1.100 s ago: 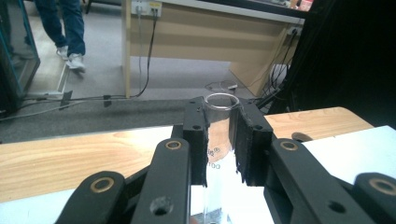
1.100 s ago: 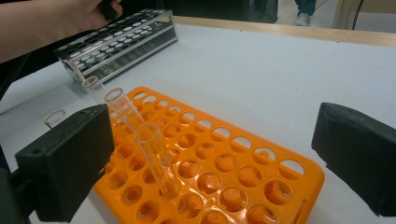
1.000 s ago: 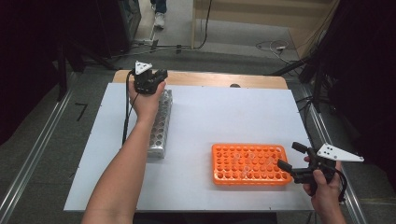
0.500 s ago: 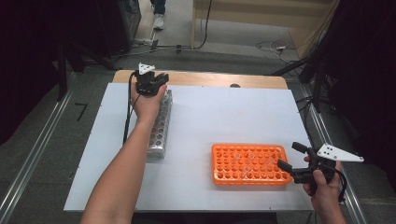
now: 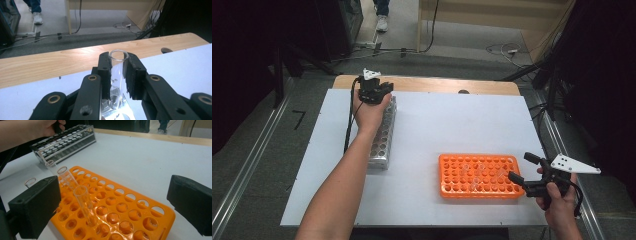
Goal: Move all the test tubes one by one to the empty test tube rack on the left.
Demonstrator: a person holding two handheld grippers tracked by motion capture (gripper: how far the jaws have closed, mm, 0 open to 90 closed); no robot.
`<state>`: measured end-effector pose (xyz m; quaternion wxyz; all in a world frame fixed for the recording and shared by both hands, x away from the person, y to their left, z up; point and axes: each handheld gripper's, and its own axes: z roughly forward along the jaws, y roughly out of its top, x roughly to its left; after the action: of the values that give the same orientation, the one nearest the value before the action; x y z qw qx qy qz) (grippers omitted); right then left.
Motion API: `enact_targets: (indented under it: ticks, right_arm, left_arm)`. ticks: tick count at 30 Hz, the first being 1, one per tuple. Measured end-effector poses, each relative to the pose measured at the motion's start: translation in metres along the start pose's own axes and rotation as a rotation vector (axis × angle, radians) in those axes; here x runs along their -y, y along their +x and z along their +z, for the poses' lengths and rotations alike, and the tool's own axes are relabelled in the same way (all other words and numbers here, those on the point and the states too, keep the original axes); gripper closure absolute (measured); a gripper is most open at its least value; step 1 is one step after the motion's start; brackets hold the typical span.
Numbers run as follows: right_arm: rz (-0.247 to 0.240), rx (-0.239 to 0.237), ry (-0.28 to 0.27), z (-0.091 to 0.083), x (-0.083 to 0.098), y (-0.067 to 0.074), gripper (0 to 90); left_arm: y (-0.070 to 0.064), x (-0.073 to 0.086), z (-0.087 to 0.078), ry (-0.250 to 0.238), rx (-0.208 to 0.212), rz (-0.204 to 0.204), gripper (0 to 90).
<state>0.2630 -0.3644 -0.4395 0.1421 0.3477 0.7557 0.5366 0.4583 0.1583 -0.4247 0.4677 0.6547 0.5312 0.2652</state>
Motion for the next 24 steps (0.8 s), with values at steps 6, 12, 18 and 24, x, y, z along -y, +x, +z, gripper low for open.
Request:
enact_targets:
  ticks: [6, 12, 18, 24]
  right_arm:
    - [0.001, 0.0, 0.004, 0.0006, 0.0002, 0.0007, 0.0]
    - [0.0, 0.0, 0.006, 0.0013, 0.0005, 0.0008, 0.0]
    - [0.002, -0.001, 0.007, 0.0017, 0.001, 0.0003, 0.0]
    - [-0.001, -0.003, 0.011, 0.0026, 0.0012, 0.0004, 0.0]
  left_arm:
    - [0.0008, 0.0008, 0.0004, 0.026, -0.01, 0.002, 75.7]
    - [-0.0015, 0.0028, 0.0024, 0.053, -0.012, 0.035, 75.6]
    - [-0.0009, 0.0021, 0.002, 0.061, 0.014, 0.003, 71.1]
    - [-0.0001, 0.0, -0.0041, 0.063, 0.051, -0.023, 52.1]
